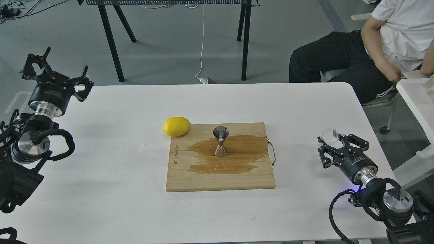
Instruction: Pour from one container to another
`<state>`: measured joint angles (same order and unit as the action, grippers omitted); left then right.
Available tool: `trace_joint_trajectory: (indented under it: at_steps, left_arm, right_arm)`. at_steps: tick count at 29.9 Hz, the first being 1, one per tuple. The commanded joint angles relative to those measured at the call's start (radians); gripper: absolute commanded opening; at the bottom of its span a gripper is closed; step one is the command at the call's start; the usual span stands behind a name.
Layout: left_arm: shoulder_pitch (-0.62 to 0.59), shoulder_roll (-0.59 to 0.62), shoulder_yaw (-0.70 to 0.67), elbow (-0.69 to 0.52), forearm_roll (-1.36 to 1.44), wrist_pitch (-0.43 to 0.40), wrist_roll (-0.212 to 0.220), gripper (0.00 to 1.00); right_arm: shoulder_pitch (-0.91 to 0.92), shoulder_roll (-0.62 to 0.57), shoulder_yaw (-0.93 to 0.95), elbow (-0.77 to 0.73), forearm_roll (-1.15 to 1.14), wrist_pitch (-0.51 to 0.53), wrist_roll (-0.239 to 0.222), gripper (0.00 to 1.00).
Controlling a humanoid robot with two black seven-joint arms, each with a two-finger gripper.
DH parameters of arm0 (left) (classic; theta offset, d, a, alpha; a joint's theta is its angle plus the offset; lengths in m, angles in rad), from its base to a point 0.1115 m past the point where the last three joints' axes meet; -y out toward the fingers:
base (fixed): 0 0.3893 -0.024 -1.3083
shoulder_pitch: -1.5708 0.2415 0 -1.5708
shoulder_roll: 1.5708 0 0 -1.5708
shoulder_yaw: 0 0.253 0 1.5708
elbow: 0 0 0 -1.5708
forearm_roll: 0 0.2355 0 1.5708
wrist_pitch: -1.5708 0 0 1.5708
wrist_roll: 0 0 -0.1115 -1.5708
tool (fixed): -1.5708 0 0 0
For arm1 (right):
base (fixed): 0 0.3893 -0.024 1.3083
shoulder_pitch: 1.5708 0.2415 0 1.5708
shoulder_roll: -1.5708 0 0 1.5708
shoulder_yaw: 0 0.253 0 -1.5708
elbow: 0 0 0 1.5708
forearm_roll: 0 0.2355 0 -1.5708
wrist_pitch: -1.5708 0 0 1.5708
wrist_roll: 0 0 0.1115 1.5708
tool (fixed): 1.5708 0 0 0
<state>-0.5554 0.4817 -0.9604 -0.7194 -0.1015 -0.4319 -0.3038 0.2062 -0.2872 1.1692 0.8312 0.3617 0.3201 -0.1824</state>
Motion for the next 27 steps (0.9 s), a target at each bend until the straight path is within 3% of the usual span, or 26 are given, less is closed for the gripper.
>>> trace_joint_trajectory:
  at_steps: [1, 21, 27]
  left_arm:
    - [0.0, 0.0, 0.0, 0.0, 0.0, 0.001, -0.001, 1.0]
    - [0.0, 0.0, 0.0, 0.001, 0.0, -0.001, -0.001, 1.0]
    - [0.0, 0.0, 0.0, 0.008, 0.0, -0.004, -0.001, 1.0]
  right_arm:
    - [0.009, 0.023, 0.0, -0.021, -0.001, -0.003, -0.003, 0.47]
    - [0.01, 0.076, 0.0, -0.053, 0.0, -0.016, -0.003, 0.48]
    - [0.028, 0.077, 0.0, -0.066, 0.0, -0.081, -0.002, 0.53]
